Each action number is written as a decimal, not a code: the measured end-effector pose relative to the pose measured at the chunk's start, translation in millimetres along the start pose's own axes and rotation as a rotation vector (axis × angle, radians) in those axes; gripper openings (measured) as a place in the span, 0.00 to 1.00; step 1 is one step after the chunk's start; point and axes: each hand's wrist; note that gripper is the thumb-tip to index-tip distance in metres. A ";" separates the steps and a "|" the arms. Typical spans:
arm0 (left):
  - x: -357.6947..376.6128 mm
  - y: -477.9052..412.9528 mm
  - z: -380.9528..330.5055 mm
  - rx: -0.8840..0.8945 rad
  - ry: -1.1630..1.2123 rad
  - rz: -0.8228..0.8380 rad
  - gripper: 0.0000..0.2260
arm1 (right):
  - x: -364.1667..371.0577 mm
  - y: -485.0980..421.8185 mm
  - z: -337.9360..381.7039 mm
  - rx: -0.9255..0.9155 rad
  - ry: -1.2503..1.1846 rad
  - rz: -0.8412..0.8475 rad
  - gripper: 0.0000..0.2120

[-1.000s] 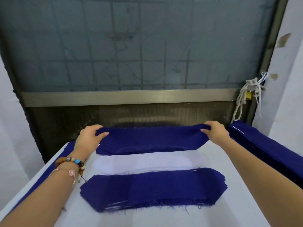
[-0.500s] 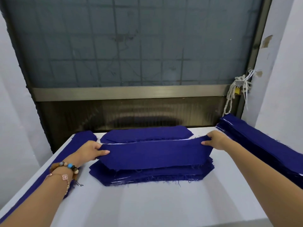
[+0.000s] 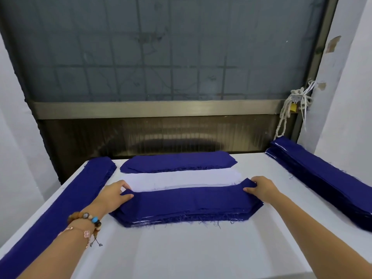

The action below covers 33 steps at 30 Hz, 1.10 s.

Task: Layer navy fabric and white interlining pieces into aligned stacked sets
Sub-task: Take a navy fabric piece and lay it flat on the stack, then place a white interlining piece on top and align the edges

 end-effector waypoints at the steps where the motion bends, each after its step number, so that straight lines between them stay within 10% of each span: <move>1: 2.2 0.0 1.2 -0.006 0.008 -0.013 0.10 | 1.1 0.3 -1.2 0.009 0.002 -0.013 0.14; 18: 18.2 11.9 3.2 -0.124 -0.119 -0.201 0.11 | 19.5 12.5 -7.8 0.004 0.040 -0.170 0.13; 33: 29.9 22.0 12.0 -0.045 0.296 -0.349 0.11 | 26.9 19.7 -13.5 -0.101 0.009 -0.298 0.02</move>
Point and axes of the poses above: each hand's wrist, its own y-axis away from the middle knuckle, its own x-axis out of the palm, z = x × y, and after that the axes turned 13 degrees about z, right-handed
